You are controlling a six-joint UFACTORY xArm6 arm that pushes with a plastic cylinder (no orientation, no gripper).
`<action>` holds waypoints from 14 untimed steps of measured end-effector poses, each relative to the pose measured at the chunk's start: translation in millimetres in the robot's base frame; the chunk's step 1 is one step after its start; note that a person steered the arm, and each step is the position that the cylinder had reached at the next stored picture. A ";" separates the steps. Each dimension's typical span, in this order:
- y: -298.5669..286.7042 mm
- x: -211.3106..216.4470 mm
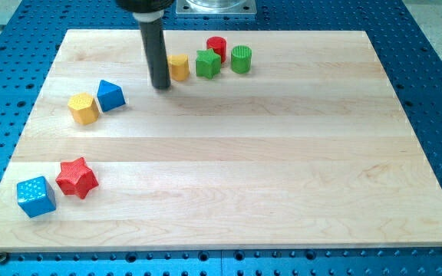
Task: Slide the triangle into the yellow heart
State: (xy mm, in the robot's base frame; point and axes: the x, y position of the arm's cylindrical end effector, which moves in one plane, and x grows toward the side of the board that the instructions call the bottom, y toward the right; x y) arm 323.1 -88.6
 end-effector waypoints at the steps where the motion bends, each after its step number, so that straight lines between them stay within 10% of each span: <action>1: 35.9 -14.3; 3: -46.7 124.1; 6: -114.3 151.8; 11: -135.6 81.2; 14: 7.8 -9.3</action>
State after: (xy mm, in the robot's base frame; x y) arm 313.9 -80.8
